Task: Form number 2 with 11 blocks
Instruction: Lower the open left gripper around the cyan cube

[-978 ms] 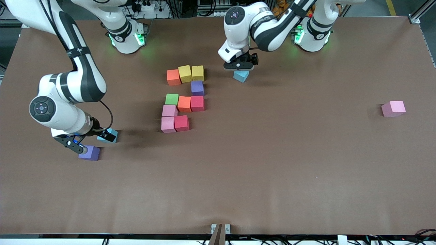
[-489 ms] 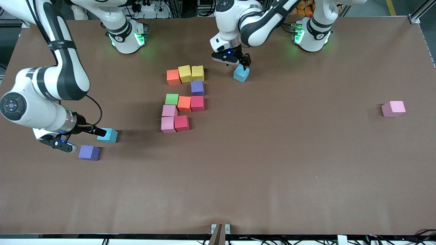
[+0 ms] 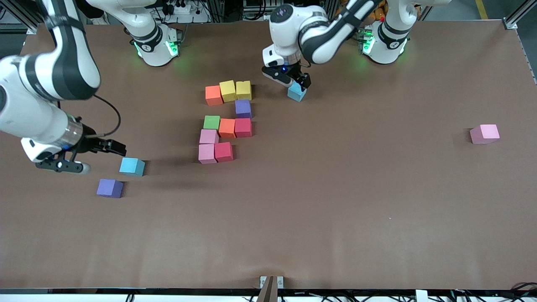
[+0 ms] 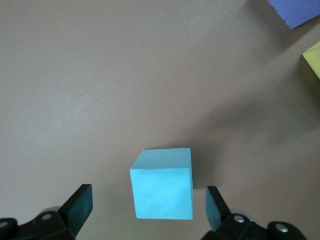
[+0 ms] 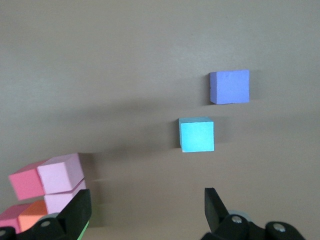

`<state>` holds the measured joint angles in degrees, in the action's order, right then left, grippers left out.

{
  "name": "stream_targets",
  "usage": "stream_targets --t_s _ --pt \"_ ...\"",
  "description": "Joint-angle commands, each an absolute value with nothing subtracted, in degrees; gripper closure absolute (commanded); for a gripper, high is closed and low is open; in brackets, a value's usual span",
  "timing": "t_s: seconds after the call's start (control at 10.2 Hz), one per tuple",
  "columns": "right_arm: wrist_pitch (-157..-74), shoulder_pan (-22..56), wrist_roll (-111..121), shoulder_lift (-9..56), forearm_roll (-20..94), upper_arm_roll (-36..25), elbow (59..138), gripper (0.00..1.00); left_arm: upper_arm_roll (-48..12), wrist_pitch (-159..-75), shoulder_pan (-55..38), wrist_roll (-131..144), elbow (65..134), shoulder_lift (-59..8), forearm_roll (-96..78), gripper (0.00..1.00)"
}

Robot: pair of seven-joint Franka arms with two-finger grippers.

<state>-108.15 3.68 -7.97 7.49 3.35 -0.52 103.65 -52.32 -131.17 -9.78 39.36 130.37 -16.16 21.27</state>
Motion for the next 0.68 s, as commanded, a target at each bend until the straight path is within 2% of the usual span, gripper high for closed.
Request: stream_targets --t_s 0.0,0.2,0.29,0.39,0.59 --pt "-105.13 4.48 -0.83 4.05 4.57 -3.15 104.07 0.0 -60.25 -132.1 0.48 31.48 131.22 -15.03 16.53 0.0" --pt "-101.89 5.97 1.14 3.78 4.14 -5.88 101.45 0.0 -69.39 -132.36 10.15 30.94 132.61 -15.47 16.44 0.0" --pt "-99.52 6.67 0.88 3.78 3.87 -6.58 99.51 0.0 -73.52 -136.19 14.98 30.76 135.15 -15.56 16.52 0.0" --pt "-99.23 6.77 1.14 3.69 3.52 -6.77 99.23 0.0 -74.61 -143.02 17.64 30.5 139.53 -15.21 17.05 0.0" --pt "-99.23 6.94 1.32 2.82 0.27 -6.51 97.31 0.0 -74.71 -145.19 18.19 29.02 141.06 -15.12 18.18 0.0"
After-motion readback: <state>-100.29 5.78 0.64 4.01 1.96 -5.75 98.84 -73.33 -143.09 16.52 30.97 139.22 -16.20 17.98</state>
